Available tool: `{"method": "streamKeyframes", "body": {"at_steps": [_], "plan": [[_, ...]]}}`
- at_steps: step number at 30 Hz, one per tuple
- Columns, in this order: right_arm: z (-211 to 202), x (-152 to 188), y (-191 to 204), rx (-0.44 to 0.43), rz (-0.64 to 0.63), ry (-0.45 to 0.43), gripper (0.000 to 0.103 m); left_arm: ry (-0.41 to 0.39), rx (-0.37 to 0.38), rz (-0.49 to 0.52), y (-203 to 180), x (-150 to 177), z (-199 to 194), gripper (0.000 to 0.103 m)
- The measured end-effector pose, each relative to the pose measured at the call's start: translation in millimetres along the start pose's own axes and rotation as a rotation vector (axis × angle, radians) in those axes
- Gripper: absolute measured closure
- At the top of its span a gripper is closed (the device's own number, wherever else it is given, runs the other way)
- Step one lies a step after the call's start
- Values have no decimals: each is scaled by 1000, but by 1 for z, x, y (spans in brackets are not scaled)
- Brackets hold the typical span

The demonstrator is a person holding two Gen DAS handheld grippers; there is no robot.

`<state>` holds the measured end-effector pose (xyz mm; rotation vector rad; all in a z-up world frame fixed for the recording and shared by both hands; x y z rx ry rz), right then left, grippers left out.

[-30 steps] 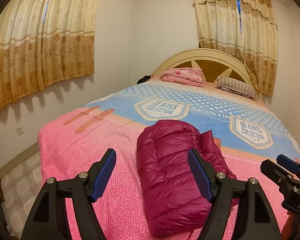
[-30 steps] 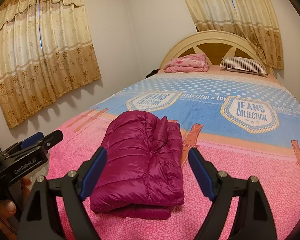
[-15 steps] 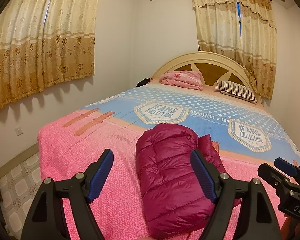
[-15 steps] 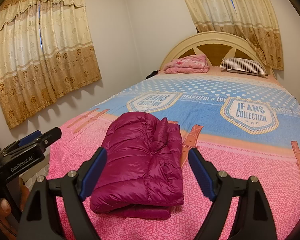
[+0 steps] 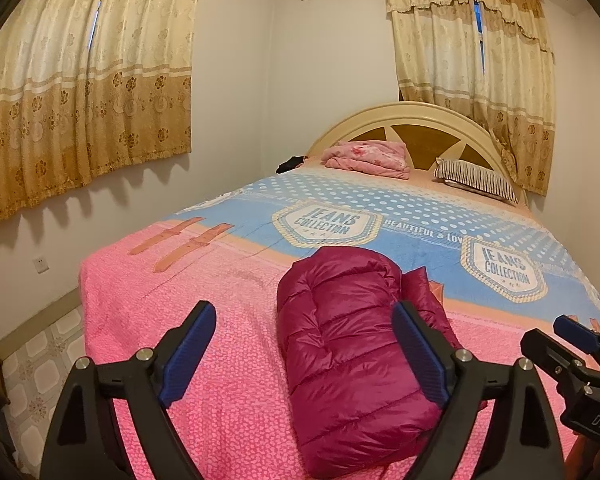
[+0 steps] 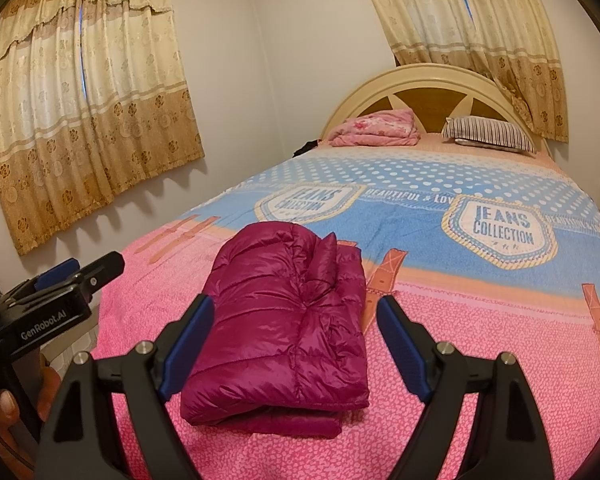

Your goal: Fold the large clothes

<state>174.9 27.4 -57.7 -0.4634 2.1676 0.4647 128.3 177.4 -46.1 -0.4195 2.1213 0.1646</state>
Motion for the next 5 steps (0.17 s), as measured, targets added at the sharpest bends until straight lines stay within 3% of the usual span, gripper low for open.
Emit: {"method": "streamKeyframes", "body": {"at_steps": [5], "plan": [[0, 3, -1, -3, -3, 10, 17, -6, 0, 19, -2, 1, 2, 13]]}}
Point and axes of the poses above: each gripper's, at about its wrist camera, not at the fingertips, and z roughly the way its jaws point, y to its left, x to its underside, the point moved 5 cm from there along z, roughly the way its jaws point, and after that the axes turned 8 degrees about y, right-handed, at the moved point
